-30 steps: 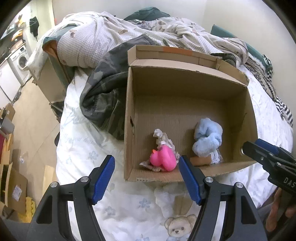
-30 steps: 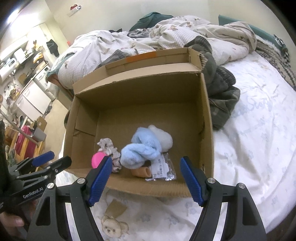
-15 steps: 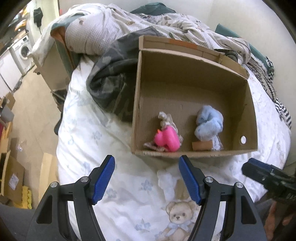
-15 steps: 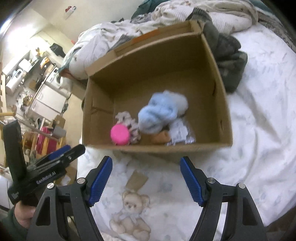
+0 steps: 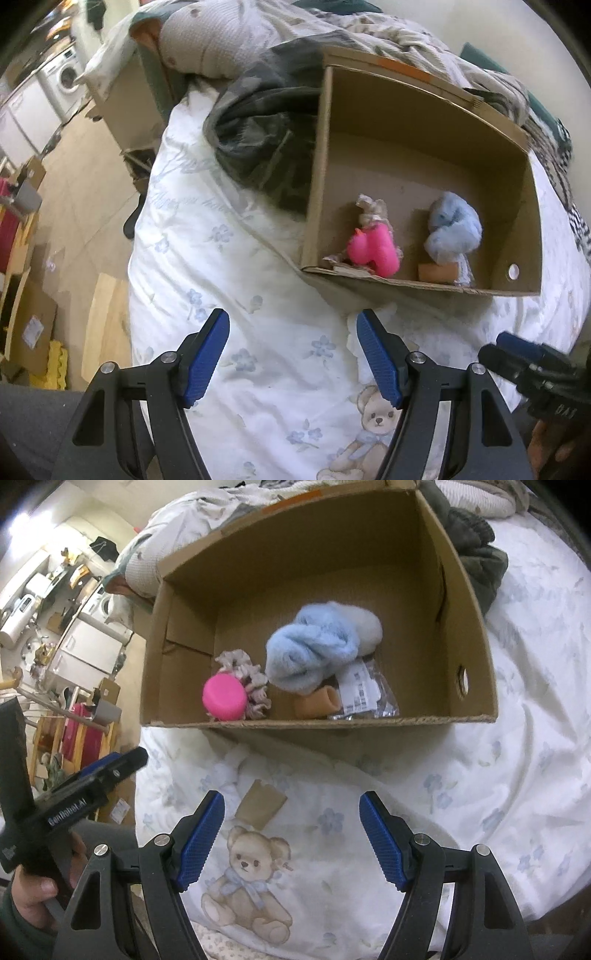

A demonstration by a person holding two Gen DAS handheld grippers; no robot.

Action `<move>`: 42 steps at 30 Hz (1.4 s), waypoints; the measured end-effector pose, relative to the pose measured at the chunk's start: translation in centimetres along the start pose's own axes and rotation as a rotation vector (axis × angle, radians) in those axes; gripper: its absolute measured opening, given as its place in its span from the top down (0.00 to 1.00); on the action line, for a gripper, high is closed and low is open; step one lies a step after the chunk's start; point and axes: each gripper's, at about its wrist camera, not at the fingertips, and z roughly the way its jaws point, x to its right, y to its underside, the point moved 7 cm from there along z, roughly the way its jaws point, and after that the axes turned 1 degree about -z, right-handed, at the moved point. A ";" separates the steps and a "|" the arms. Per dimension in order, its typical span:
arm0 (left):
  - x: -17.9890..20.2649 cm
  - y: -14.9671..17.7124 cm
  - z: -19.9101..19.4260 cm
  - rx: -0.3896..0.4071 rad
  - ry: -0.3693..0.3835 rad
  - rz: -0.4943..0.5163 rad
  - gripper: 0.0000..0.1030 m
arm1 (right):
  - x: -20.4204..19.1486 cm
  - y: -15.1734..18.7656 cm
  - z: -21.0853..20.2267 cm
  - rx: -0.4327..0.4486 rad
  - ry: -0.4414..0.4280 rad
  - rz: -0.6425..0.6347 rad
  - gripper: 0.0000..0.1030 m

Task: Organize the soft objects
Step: 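Withdraw both open tools from the box toward the white plush, then grasp the white plush toy with the left tool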

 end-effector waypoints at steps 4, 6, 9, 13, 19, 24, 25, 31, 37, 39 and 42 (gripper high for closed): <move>0.1 -0.3 0.4 -0.020 0.013 -0.018 0.33 | -0.6 0.4 1.6 -0.049 0.006 -0.017 0.23; 0.1 -0.4 0.4 -0.021 0.008 -0.019 0.33 | -1.3 0.5 2.8 -0.080 0.012 -0.041 0.23; -0.1 -0.4 0.7 -0.031 0.006 -0.025 0.33 | -2.8 0.7 4.9 -0.124 0.019 -0.087 0.23; -0.4 -0.3 1.0 -0.040 0.006 -0.028 0.33 | -3.0 0.9 7.8 -0.198 -0.008 -0.031 0.29; -0.4 -0.2 1.4 -0.054 0.009 -0.037 0.33 | -3.3 1.4 9.7 -0.245 -0.060 0.009 0.71; 0.5 0.3 2.3 -0.081 0.016 -0.026 0.33 | -3.0 0.8 8.2 -0.203 -0.068 -0.003 0.92; 0.7 0.4 2.6 -0.087 0.017 -0.021 0.33 | -2.9 0.6 7.7 -0.196 -0.078 -0.002 0.92; 3.2 1.5 4.8 -0.159 0.069 0.016 0.33 | -1.8 0.3 4.3 -0.129 -0.101 0.008 0.92; 5.8 2.3 7.2 -0.206 0.064 0.094 0.33 | 0.3 0.4 1.8 -0.072 -0.074 0.041 0.92; 6.1 2.7 8.1 -0.225 0.056 0.109 0.35 | 1.0 0.4 1.5 -0.061 -0.066 0.057 0.92; 5.9 2.7 8.4 -0.220 0.006 0.127 0.71 | 1.2 0.2 1.4 -0.051 -0.060 0.065 0.92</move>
